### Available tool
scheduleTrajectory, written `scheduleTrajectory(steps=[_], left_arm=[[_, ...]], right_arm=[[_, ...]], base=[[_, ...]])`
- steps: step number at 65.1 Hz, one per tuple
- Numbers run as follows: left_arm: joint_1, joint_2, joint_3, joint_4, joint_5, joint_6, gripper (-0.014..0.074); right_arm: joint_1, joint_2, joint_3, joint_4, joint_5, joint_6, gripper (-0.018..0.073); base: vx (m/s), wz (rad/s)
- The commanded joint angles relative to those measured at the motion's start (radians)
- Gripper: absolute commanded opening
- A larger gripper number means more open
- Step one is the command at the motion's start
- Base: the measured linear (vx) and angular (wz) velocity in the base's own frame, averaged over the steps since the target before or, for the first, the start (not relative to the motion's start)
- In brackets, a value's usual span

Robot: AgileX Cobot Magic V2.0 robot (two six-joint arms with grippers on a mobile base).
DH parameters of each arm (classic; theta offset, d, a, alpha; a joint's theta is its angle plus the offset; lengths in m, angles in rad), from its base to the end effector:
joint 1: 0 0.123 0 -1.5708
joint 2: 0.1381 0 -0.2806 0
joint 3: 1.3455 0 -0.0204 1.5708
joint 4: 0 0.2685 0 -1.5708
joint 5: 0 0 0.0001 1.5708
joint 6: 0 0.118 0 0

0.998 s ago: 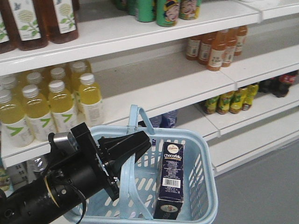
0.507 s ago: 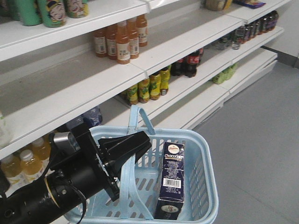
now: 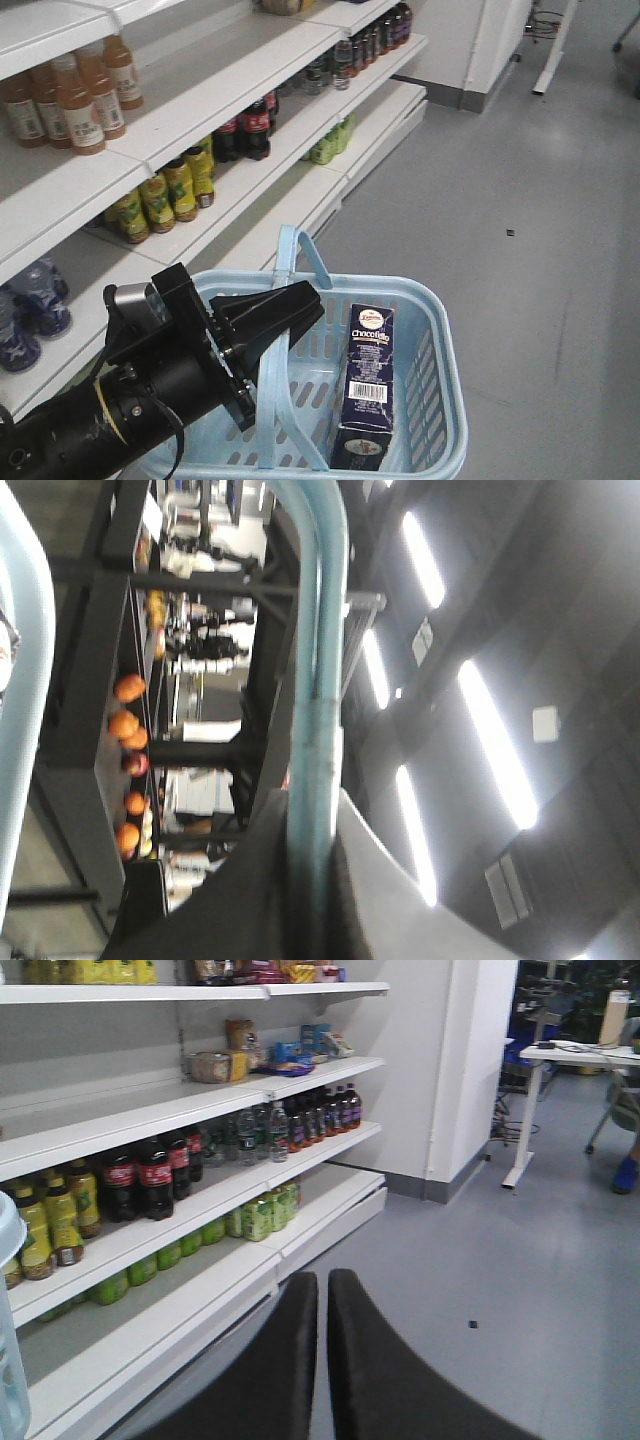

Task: Left arm holds basket, right arm returns cookies
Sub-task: 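Turn the base along the shelves, keeping the basket held, then drive across the open floor holding the basket in the left gripper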

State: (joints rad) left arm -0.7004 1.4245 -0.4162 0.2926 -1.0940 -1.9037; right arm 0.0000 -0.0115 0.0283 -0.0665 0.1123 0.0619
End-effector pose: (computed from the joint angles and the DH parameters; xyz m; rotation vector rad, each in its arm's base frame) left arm 0.2015 -0.2094 0.2196 -0.6905 1.7196 -2.0987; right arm 0.1059 -0.0009 0.1927 0.0024 1.6125 -0.0092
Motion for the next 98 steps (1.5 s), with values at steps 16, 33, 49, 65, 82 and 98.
scheduleTrajectory(steps=[16,33,49,65,82,98], left_arm=[[-0.005,-0.034,-0.027,-0.023,-0.278,-0.001,-0.0003],[-0.005,-0.034,-0.027,-0.023,-0.278,-0.001,-0.0003],[-0.005,-0.034,-0.027,-0.023,-0.278,-0.001,-0.0003],[-0.005,-0.034,-0.027,-0.023,-0.278,-0.001,-0.0003],[-0.005,-0.034,-0.027,-0.023,-0.278,-0.001,-0.0003],[-0.005,-0.034,-0.027,-0.023,-0.278,-0.001,-0.0003]], right_arm=[[0.0,-0.011,0.018,-0.007,-0.068,-0.004,-0.0006],[0.0,-0.011,0.018,-0.007,-0.068,-0.004,-0.0006],[0.0,-0.011,0.018,-0.007,-0.068,-0.004,-0.0006],[0.0,-0.011,0.018,-0.007,-0.068,-0.004,-0.0006],[0.0,-0.011,0.018,-0.007,-0.068,-0.004,-0.0006],[0.0,-0.011,0.018,-0.007,-0.068,-0.004,-0.0006]], base=[[0.0,-0.59],[0.01,-0.56],[0.04,-0.34],[0.06,-0.19],[0.06,-0.12],[0.1,-0.07]])
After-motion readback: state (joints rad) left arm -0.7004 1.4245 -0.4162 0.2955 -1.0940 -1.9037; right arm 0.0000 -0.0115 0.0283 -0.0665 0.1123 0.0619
